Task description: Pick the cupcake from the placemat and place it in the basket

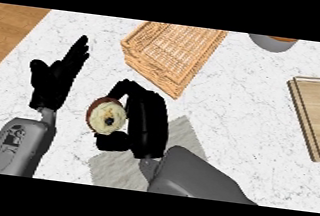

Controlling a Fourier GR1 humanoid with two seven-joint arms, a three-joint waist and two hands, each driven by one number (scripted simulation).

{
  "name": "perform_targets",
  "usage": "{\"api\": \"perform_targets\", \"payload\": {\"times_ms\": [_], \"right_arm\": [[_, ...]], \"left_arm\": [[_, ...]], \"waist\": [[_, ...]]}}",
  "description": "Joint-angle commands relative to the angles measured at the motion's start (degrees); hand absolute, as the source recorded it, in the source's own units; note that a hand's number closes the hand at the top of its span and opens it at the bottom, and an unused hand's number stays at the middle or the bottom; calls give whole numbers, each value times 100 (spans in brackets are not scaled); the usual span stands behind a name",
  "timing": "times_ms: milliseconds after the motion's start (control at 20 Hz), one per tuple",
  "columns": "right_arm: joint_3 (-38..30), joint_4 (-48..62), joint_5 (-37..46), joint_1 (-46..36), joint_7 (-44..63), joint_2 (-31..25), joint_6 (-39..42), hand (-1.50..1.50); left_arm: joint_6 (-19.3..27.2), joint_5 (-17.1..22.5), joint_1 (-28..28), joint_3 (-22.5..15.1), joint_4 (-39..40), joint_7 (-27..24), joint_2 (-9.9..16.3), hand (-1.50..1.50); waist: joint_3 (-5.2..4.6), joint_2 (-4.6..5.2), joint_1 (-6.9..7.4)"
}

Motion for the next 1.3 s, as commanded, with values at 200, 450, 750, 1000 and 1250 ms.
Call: {"api": "perform_targets", "payload": {"times_ms": [200, 450, 750, 1000, 1250], "right_arm": [[-272, 725, -257, -1725, 1216, 11, -847, 150], [-647, 1451, -353, -2650, 1556, 10, -1199, 150], [-866, 2638, -471, -3773, 2026, 10, -1117, 150], [-728, 3459, -734, -4451, 2186, 11, -801, 150], [-578, 4025, -1051, -4600, 2106, 11, -772, 150]], "left_arm": [[24, 39, -157, 23, 25, 114, -54, 0], [10, 15, -187, 129, 53, 92, 97, 0], [80, -82, -159, 11, 173, -22, -47, 0], [69, -70, -251, 74, 242, -28, -5, 0], [166, -83, -320, 83, 160, 42, -64, 0]], "waist": [[-18, -40, -63], [-23, -14, -74], [-36, 36, -91], [-35, 88, -104], [-34, 130, -43]]}}
